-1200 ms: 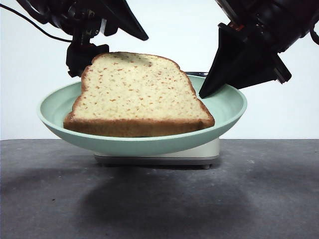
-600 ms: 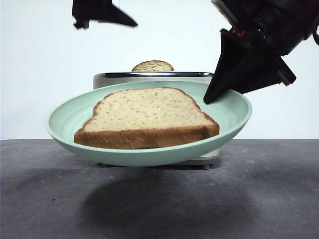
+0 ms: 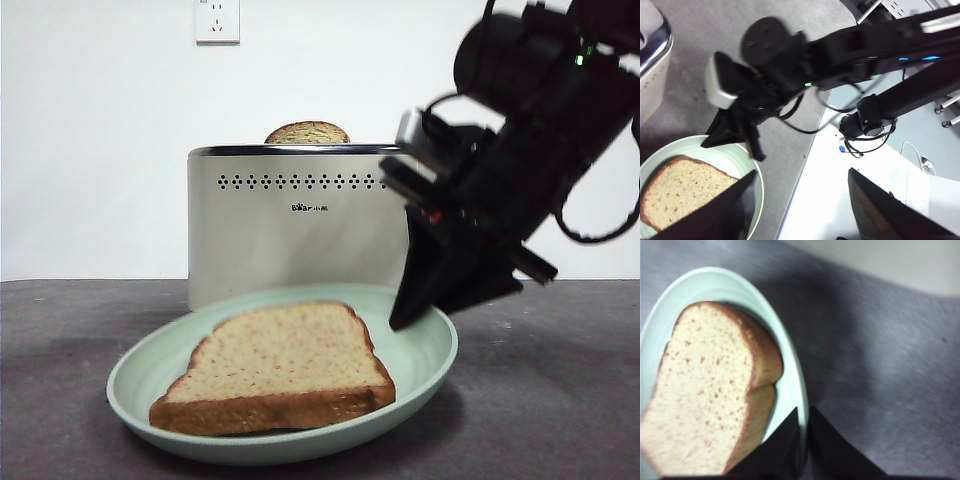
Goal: Take the bread from the toaster,put the bread on the plate,put the plate on the table
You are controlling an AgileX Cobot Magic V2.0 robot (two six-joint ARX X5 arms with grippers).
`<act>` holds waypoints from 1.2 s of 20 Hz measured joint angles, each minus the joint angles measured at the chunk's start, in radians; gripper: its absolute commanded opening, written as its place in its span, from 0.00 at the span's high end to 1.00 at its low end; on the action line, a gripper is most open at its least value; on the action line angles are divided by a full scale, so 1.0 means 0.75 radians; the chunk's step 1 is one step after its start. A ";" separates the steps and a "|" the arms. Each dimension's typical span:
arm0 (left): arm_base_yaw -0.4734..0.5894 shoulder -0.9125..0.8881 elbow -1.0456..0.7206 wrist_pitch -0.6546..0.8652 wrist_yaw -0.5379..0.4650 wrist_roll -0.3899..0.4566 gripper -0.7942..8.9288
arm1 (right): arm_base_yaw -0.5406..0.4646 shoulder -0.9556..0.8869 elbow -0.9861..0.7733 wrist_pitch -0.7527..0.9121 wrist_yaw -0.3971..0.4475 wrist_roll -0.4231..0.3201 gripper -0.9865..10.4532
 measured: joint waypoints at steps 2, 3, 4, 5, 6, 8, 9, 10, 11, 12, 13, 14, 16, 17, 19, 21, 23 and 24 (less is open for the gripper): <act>0.000 -0.006 0.008 -0.003 -0.001 0.001 0.63 | -0.019 0.048 0.000 0.012 -0.014 0.012 0.91; 0.000 -0.006 0.012 -0.003 -0.001 0.001 0.63 | -0.022 0.066 0.000 0.018 -0.019 0.015 0.91; 0.000 -0.007 0.013 -0.006 -0.001 0.001 0.63 | -0.026 0.079 0.000 0.019 -0.021 0.018 0.91; 0.000 -0.007 0.013 -0.014 -0.001 0.001 0.63 | -0.030 0.085 0.000 0.018 -0.024 0.019 0.91; 0.000 -0.007 0.013 -0.017 -0.001 0.001 0.63 | -0.033 0.085 0.000 0.018 -0.025 0.019 0.88; 0.000 -0.007 0.013 -0.020 -0.001 0.006 0.63 | -0.032 0.085 0.000 0.014 -0.006 0.016 0.77; 0.001 -0.007 0.014 -0.020 -0.001 0.006 0.63 | -0.033 0.085 0.000 0.014 -0.003 0.015 0.72; 0.001 -0.007 0.014 -0.020 -0.001 0.010 0.63 | -0.034 0.085 0.000 0.013 0.001 0.015 0.69; 0.001 -0.007 0.013 -0.020 -0.005 0.010 0.63 | -0.035 0.085 0.000 0.008 0.005 0.015 0.69; 0.001 -0.007 0.014 -0.020 -0.014 0.010 0.63 | -0.038 0.076 0.000 -0.010 0.014 0.015 0.69; 0.001 -0.007 0.014 -0.021 -0.026 0.011 0.64 | -0.039 0.055 0.000 -0.029 0.028 0.014 0.69; 0.005 -0.007 0.014 -0.021 -0.046 0.011 0.65 | -0.039 0.010 0.000 -0.050 0.041 0.014 0.69; 0.018 -0.007 0.014 -0.022 -0.066 0.011 0.66 | -0.039 -0.122 0.000 -0.083 0.064 0.013 0.69; 0.024 -0.007 0.014 -0.022 -0.079 0.011 0.66 | -0.037 -0.192 0.002 -0.109 0.074 0.005 0.69; 0.027 -0.007 0.014 -0.029 -0.137 0.011 0.68 | -0.028 -0.349 0.017 -0.193 0.079 -0.016 0.69; 0.026 -0.007 0.014 -0.033 -0.220 0.011 0.72 | 0.004 -0.507 0.044 -0.263 0.109 -0.036 0.69; 0.027 -0.007 0.014 -0.033 -0.280 0.011 0.76 | 0.051 -0.662 0.085 -0.316 0.159 -0.051 0.70; 0.027 -0.007 0.014 -0.033 -0.301 0.011 0.78 | 0.078 -0.738 0.105 -0.339 0.197 -0.057 0.71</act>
